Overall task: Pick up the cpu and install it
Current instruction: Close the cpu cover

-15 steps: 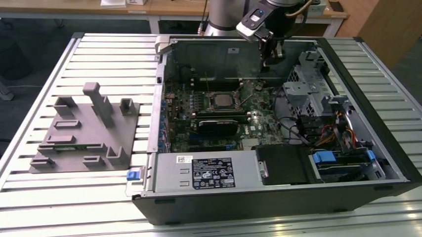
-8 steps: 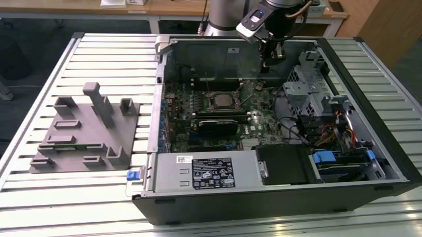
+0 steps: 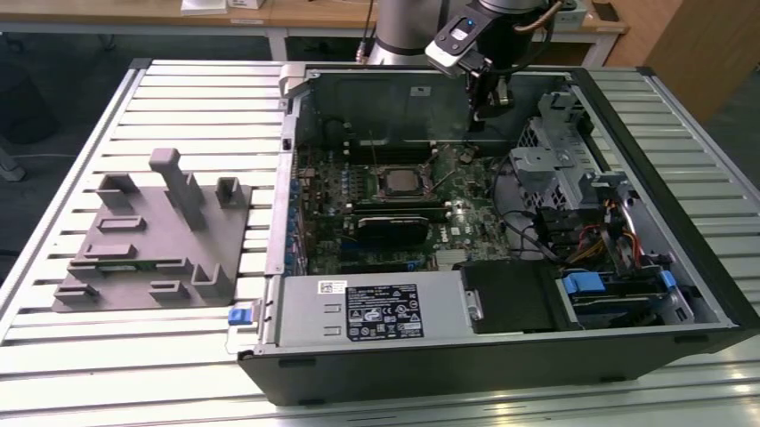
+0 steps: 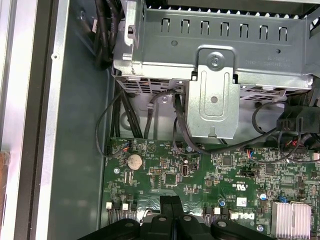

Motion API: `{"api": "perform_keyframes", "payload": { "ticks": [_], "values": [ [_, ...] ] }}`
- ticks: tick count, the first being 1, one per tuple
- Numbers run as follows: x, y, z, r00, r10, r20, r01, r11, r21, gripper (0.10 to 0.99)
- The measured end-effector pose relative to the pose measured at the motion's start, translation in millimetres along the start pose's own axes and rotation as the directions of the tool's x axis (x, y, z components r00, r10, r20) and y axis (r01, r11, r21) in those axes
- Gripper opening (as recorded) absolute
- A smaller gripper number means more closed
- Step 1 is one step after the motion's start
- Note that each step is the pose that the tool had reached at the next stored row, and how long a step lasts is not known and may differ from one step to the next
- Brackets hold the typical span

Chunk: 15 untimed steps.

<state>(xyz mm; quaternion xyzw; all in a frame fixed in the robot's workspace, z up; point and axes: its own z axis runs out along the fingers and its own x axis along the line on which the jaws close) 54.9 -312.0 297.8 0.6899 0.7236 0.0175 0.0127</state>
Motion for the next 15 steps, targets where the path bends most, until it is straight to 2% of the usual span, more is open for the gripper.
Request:
{"api": "perform_keyframes", "payload": {
  "ticks": [15],
  "values": [
    [-2.1,-0.2,3.9,1.0000,0.000,-0.0002,0.000,1.0000,0.005,0.106]
  ]
}}
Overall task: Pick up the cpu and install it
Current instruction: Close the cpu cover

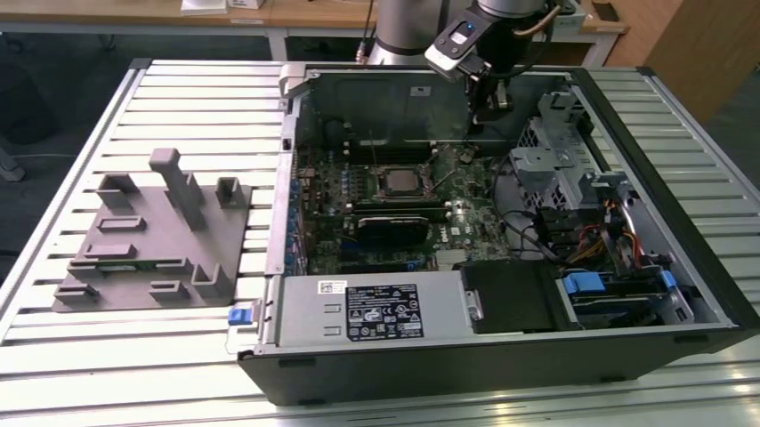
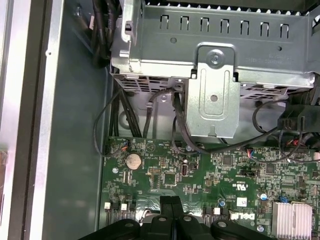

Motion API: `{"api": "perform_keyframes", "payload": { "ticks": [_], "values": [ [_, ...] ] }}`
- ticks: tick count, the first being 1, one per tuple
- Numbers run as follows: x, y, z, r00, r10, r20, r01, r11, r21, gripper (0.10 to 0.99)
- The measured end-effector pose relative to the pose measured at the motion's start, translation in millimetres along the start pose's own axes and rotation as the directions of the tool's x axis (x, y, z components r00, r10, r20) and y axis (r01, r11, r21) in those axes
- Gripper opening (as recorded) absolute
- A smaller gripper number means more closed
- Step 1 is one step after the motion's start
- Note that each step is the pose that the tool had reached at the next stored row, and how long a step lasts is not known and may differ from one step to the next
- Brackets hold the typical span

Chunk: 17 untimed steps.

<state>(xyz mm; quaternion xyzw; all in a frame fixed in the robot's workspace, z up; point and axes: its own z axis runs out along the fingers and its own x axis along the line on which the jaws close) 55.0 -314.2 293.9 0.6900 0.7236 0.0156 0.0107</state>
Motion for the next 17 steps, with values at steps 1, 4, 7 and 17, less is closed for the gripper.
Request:
{"api": "perform_keyframes", "payload": {
  "ticks": [1,4,7,17],
  "values": [
    [-0.9,0.0,0.5,1.0000,0.000,-0.0001,0.000,1.0000,0.000,0.106],
    [-1.6,-0.2,3.2,1.0000,0.000,0.0000,0.000,1.0000,0.000,0.106],
    [-1.6,-0.4,8.0,1.0000,0.000,-0.0001,0.000,1.0000,0.001,0.106],
    [-1.6,-0.5,11.0,1.0000,0.000,-0.0002,0.000,1.0000,0.003,0.106]
  ]
}}
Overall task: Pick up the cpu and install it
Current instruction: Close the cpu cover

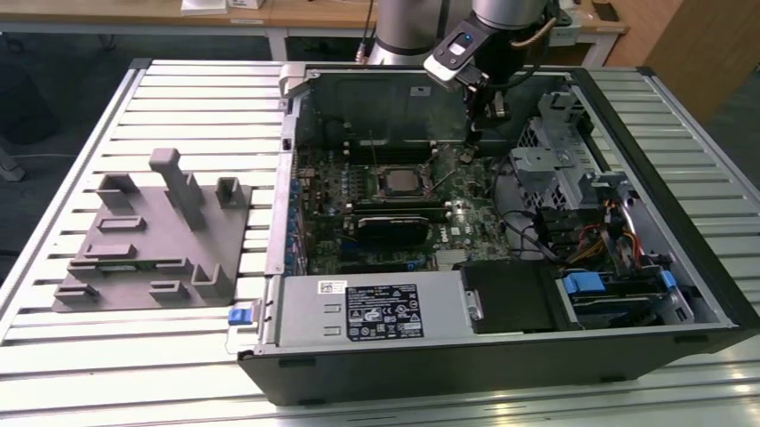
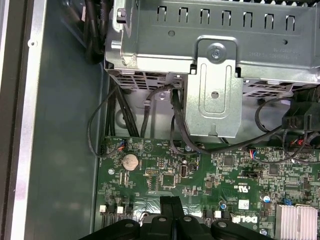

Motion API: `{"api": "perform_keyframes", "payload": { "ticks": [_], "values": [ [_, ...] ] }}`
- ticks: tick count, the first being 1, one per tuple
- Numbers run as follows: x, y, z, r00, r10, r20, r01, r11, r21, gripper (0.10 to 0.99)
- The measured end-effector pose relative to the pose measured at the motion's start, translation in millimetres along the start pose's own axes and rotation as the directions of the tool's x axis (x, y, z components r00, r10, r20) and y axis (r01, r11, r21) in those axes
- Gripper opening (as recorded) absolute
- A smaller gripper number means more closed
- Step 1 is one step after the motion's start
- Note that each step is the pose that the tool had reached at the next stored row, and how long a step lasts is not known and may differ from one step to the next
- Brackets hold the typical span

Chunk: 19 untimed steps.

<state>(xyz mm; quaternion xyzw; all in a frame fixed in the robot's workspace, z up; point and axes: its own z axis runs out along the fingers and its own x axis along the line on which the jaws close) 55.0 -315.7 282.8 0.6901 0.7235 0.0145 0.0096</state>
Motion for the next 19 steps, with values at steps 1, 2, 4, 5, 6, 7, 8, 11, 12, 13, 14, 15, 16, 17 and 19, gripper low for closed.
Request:
{"api": "perform_keyframes", "payload": {
  "ticks": [1,2,4,5,6,7,8,11,12,13,14,15,16,17,19],
  "values": [
    [0.0,0.0,0.0,1.0000,0.000,0.0001,0.000,1.0000,0.000,0.106],
    [0.0,0.0,0.2,1.0000,0.000,0.0000,0.000,1.0000,0.000,0.106],
    [0.0,0.0,0.7,1.0000,0.000,-0.0002,0.000,1.0000,0.000,0.106],
    [0.0,0.0,1.0,1.0000,0.000,-0.0001,0.000,1.0000,0.000,0.106],
    [0.0,-0.1,1.5,1.0000,0.000,-0.0001,0.000,1.0000,0.000,0.106],
    [0.0,-0.1,2.4,1.0000,0.000,0.0000,0.000,1.0000,0.000,0.106],
    [0.0,-0.1,3.6,1.0000,0.000,-0.0001,0.000,1.0000,0.000,0.106],
    [-0.1,-0.3,7.4,1.0000,0.000,0.0000,0.000,1.0000,0.000,0.106],
    [-0.1,-0.3,8.4,1.0000,0.000,0.0000,0.000,1.0000,0.001,0.106],
    [-0.1,-0.3,9.1,1.0000,0.000,0.0000,0.000,1.0000,0.001,0.106],
    [-0.1,-0.3,9.5,1.0000,0.000,-0.0001,0.000,1.0000,0.001,0.106],
    [-0.1,-0.3,9.8,1.0000,0.000,0.0000,0.000,1.0000,0.001,0.106],
    [-0.1,-0.4,10.0,1.0000,0.000,0.0002,0.000,1.0000,0.001,0.106],
    [-0.1,-0.4,10.3,1.0000,0.000,0.0001,0.000,1.0000,0.001,0.106],
    [-0.1,-0.4,10.7,1.0000,0.000,0.0000,0.000,1.0000,0.001,0.106]
  ]
}}
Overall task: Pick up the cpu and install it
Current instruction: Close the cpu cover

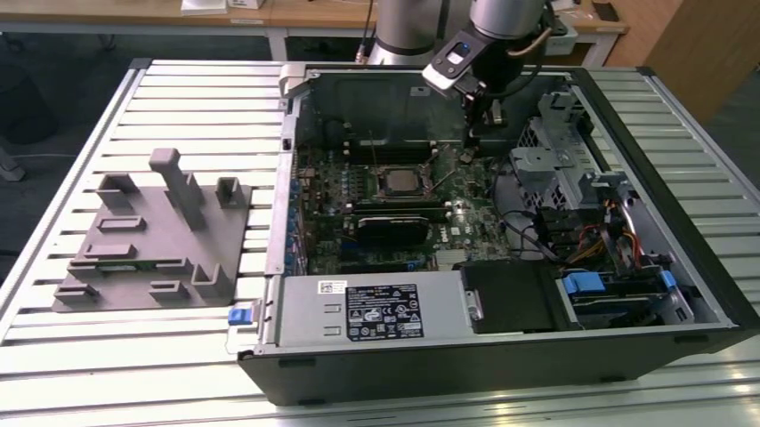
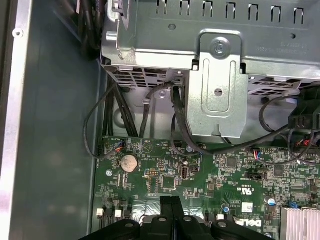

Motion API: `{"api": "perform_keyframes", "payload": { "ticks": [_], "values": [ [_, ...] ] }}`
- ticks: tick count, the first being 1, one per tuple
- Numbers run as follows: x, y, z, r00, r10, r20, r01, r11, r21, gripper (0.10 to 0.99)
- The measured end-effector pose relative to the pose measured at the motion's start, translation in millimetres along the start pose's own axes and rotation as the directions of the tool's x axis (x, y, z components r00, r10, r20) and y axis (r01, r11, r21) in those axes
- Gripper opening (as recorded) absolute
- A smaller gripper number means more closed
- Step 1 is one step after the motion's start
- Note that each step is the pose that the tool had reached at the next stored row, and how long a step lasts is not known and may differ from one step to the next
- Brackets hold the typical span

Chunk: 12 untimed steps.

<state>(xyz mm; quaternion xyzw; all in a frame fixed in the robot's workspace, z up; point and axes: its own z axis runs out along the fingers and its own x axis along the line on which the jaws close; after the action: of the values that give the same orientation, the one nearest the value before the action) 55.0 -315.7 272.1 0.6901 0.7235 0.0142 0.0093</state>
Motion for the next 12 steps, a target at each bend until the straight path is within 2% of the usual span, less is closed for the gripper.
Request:
{"api": "perform_keyframes", "payload": {
  "ticks": [12],
  "values": [
    [0.0,-0.2,5.2,1.0000,0.000,-0.0002,0.000,1.0000,0.001,0.106]
  ]
}}
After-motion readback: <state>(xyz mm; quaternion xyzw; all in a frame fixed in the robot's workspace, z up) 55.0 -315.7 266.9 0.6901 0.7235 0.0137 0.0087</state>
